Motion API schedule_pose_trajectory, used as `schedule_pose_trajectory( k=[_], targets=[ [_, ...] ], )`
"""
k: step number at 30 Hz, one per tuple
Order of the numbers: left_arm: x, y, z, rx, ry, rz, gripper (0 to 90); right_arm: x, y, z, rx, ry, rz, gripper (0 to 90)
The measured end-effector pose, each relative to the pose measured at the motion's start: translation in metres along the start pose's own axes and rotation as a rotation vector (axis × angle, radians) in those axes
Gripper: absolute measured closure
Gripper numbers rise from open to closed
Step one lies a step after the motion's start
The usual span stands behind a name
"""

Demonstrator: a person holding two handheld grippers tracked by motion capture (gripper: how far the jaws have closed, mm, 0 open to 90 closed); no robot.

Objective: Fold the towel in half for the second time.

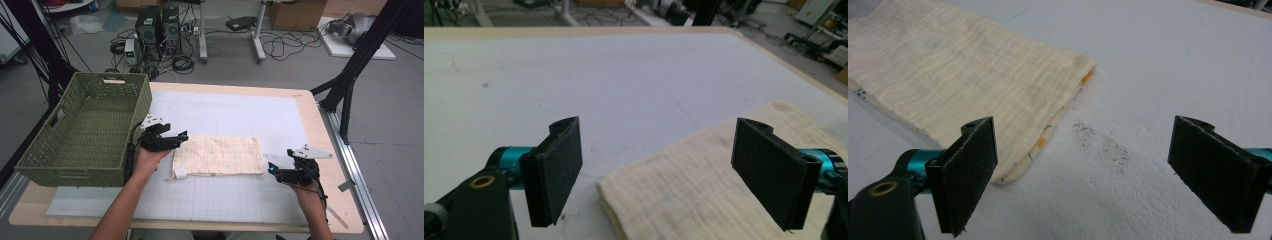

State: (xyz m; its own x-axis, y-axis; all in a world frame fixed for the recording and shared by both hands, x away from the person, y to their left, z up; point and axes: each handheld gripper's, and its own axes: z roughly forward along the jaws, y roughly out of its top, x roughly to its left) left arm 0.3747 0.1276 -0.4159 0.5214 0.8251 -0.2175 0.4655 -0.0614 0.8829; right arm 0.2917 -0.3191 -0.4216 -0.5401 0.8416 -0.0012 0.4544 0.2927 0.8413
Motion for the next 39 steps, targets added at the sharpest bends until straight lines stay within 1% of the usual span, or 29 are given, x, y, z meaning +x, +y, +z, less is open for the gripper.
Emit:
schedule_pose_trajectory(
  k=[4, 7, 11, 13, 17, 18, 19, 20, 24, 26, 27, 29, 30, 32, 35, 38, 39],
  targets=[
    [0.008, -0.003, 0.012, 0.051, 0.029, -0.012, 27.5, 0.000, 0.000, 0.000, 0.000, 0.002, 0.004, 11.8],
    [0.013, -0.007, 0.019, 0.087, 0.035, -0.005, 33.0, 0.000, 0.000, 0.000, 0.002, 0.003, 0.007, 11.8],
    [0.014, -0.011, 0.026, 0.114, 0.036, 0.033, 40.2, -0.001, -0.001, 0.001, 0.006, 0.006, 0.008, 11.8],
    [0.014, -0.013, 0.030, 0.128, 0.039, 0.041, 43.5, -0.001, -0.001, 0.002, 0.008, 0.004, 0.004, 11.8],
    [0.016, -0.018, 0.036, 0.180, 0.034, 0.060, 50.8, -0.001, -0.001, 0.004, 0.014, 0.006, 0.008, 11.8],
    [0.016, -0.019, 0.037, 0.194, 0.029, 0.064, 54.2, -0.001, -0.001, 0.004, 0.013, 0.007, 0.004, 11.8],
    [0.015, -0.019, 0.037, 0.198, 0.033, 0.069, 57.3, -0.001, -0.001, 0.005, 0.017, 0.009, 0.006, 11.8],
    [0.015, -0.019, 0.037, 0.196, 0.033, 0.072, 58.6, -0.001, -0.001, 0.006, 0.018, 0.009, 0.005, 11.8],
    [0.012, -0.020, 0.037, 0.205, 0.011, 0.105, 74.2, 0.000, 0.001, 0.011, 0.028, 0.016, 0.010, 11.8],
    [0.012, -0.020, 0.036, 0.207, 0.002, 0.110, 81.6, 0.000, 0.004, 0.015, 0.031, 0.023, 0.014, 11.8],
    [0.012, -0.020, 0.036, 0.202, 0.003, 0.101, 83.0, -0.001, 0.007, 0.017, 0.032, 0.032, 0.031, 11.8],
    [0.013, -0.020, 0.035, 0.202, -0.002, 0.089, 84.2, -0.003, 0.012, 0.022, 0.029, 0.044, 0.041, 11.8],
    [0.014, -0.020, 0.035, 0.202, -0.001, 0.083, 84.3, -0.004, 0.014, 0.024, 0.037, 0.052, 0.048, 11.8],
    [0.014, -0.020, 0.034, 0.197, -0.007, 0.068, 84.4, -0.006, 0.020, 0.031, 0.054, 0.060, 0.045, 11.8],
    [0.016, -0.019, 0.033, 0.191, -0.016, 0.050, 84.4, -0.012, 0.028, 0.046, 0.082, 0.059, 0.045, 11.8],
    [0.018, -0.020, 0.032, 0.184, -0.025, 0.036, 84.6, -0.017, 0.037, 0.064, 0.124, 0.076, 0.053, 11.9],
    [0.018, -0.020, 0.032, 0.186, -0.023, 0.038, 84.6, -0.018, 0.040, 0.069, 0.131, 0.088, 0.057, 12.3]
  ],
)
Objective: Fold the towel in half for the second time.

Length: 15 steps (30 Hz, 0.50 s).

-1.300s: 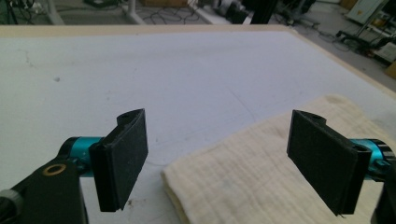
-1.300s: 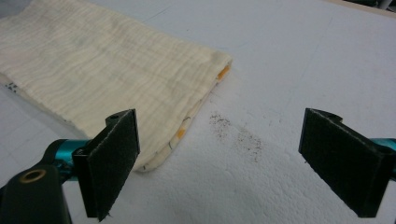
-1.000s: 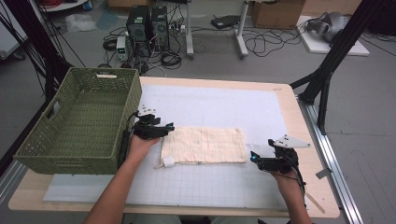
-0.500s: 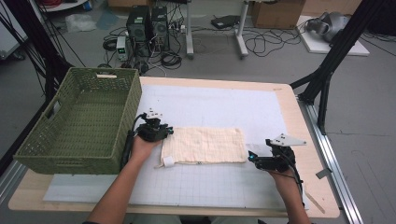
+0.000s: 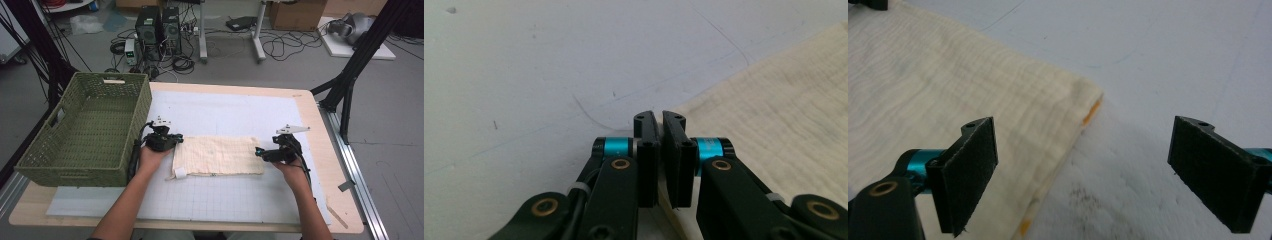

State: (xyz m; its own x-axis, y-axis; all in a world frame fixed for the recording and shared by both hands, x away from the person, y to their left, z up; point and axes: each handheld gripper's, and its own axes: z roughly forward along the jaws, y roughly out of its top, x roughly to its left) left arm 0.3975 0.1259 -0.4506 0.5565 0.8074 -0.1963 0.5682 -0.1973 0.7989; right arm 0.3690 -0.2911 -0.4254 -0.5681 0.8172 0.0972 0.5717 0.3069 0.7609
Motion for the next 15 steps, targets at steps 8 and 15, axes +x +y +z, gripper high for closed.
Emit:
schedule_pose_trajectory(
  k=[8, 15],
  targets=[
    [-0.002, -0.001, 0.000, -0.004, 0.006, -0.001, 84.7, -0.006, 0.023, 0.034, 0.051, -0.002, -0.021, 43.3],
    [-0.001, -0.002, -0.001, -0.001, 0.002, -0.012, 84.7, -0.007, 0.025, 0.053, 0.103, -0.003, -0.059, 63.9]
  ],
)
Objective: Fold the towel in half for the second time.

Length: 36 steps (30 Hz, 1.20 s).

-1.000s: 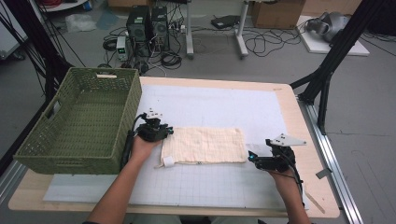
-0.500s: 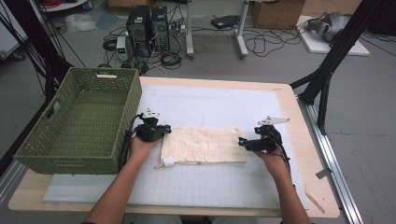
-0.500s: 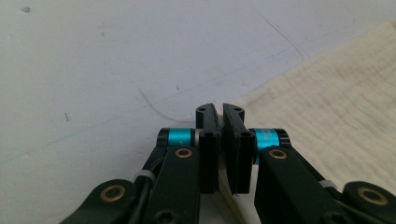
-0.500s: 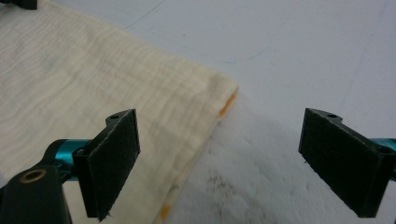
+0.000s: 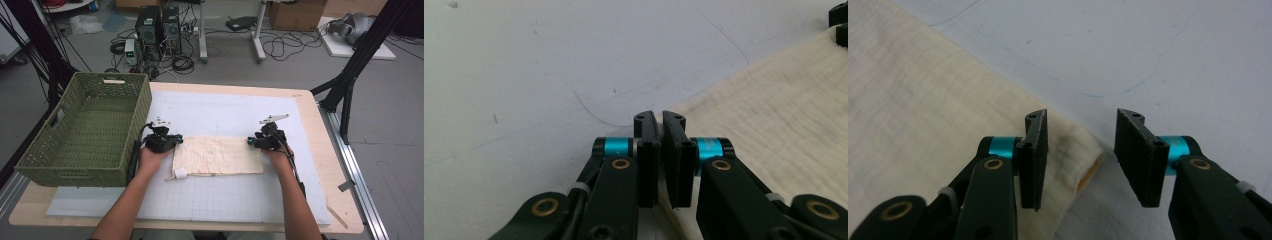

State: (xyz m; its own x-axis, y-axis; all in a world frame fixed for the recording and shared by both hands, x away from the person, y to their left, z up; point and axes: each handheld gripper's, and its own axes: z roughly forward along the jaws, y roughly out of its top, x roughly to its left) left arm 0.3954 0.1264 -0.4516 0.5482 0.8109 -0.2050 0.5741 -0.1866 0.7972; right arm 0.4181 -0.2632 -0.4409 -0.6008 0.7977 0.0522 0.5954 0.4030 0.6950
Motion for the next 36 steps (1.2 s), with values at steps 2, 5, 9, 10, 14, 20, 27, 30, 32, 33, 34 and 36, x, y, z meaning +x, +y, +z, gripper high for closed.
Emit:
schedule_pose_trajectory(
  k=[2, 5, 9, 10, 14, 20, 27, 30, 32, 33, 34, 36],
  targets=[
    [0.000, 0.000, 0.000, -0.004, 0.000, -0.005, 84.7, 0.001, 0.000, 0.000, 0.001, 0.021, -0.025, 75.6],
    [0.000, -0.001, -0.003, -0.030, 0.010, -0.003, 85.3, 0.007, 0.002, -0.001, 0.017, 0.023, -0.059, 84.2],
    [-0.001, 0.003, -0.010, -0.103, 0.002, -0.006, 85.7, 0.006, 0.003, -0.004, 0.008, -0.009, -0.070, 84.8],
    [-0.002, 0.005, -0.012, -0.135, 0.003, -0.011, 85.8, 0.006, 0.004, -0.005, -0.006, -0.017, -0.065, 84.8],
    [-0.002, 0.011, -0.016, -0.158, 0.003, 0.006, 85.9, 0.006, 0.007, -0.014, -0.089, -0.048, -0.057, 84.7],
    [-0.005, 0.009, -0.022, -0.144, -0.023, 0.009, 85.8, 0.011, 0.003, -0.022, -0.119, -0.050, -0.078, 84.5],
    [-0.016, 0.003, -0.039, -0.167, -0.033, 0.047, 85.7, 0.024, 0.003, -0.041, -0.149, -0.047, -0.145, 83.9],
    [-0.021, -0.001, -0.044, -0.174, -0.043, 0.054, 85.7, 0.027, 0.003, -0.048, -0.165, -0.042, -0.152, 83.9],
    [-0.023, -0.004, -0.046, -0.173, -0.051, 0.054, 85.7, 0.028, -0.001, -0.051, -0.186, -0.040, -0.158, 83.9],
    [-0.023, -0.005, -0.048, -0.159, -0.057, 0.057, 85.6, 0.029, -0.003, -0.052, -0.189, -0.036, -0.159, 84.0],
    [-0.024, -0.006, -0.049, -0.160, -0.061, 0.064, 85.6, 0.030, -0.007, -0.053, -0.189, -0.031, -0.160, 84.0],
    [-0.025, -0.008, -0.051, -0.180, -0.065, 0.076, 85.5, 0.032, -0.016, -0.052, -0.184, -0.020, -0.164, 84.0]
  ],
)
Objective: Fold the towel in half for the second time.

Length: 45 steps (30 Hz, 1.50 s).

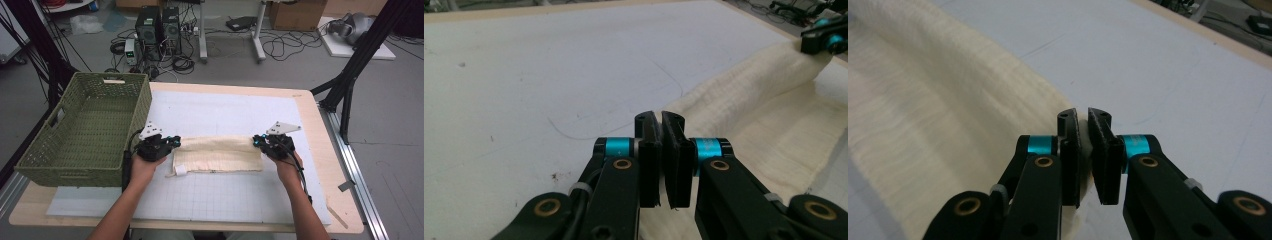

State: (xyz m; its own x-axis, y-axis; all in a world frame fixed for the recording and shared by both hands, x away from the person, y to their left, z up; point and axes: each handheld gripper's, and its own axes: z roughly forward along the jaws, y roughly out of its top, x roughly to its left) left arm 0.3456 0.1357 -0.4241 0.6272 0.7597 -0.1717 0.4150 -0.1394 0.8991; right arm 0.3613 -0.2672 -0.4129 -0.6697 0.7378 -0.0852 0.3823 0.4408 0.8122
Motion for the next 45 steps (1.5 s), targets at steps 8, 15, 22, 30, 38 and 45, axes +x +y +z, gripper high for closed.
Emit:
schedule_pose_trajectory(
  k=[8, 15, 22, 30, 38, 45],
  targets=[
    [-0.007, -0.010, -0.005, 0.031, -0.014, 0.003, 85.4, 0.010, -0.019, -0.006, -0.003, 0.020, 0.002, 83.9],
    [-0.015, -0.026, -0.012, 0.047, -0.029, 0.008, 85.2, 0.020, -0.031, -0.016, -0.018, 0.032, -0.015, 83.5],
    [-0.022, -0.036, -0.016, 0.071, -0.029, 0.020, 84.7, 0.029, -0.034, -0.022, 0.000, 0.041, -0.049, 83.3],
    [-0.025, -0.034, -0.024, 0.056, -0.024, -0.036, 62.6, 0.033, -0.040, -0.026, 0.003, 0.051, -0.055, 82.3],
    [-0.031, -0.004, -0.029, -0.022, -0.041, -0.028, 55.9, 0.036, -0.039, -0.028, -0.002, 0.051, -0.065, 81.8],
    [-0.029, -0.018, -0.001, 0.100, -0.051, -0.019, 71.0, 0.038, -0.040, -0.030, 0.020, 0.054, -0.077, 79.0]
  ],
)
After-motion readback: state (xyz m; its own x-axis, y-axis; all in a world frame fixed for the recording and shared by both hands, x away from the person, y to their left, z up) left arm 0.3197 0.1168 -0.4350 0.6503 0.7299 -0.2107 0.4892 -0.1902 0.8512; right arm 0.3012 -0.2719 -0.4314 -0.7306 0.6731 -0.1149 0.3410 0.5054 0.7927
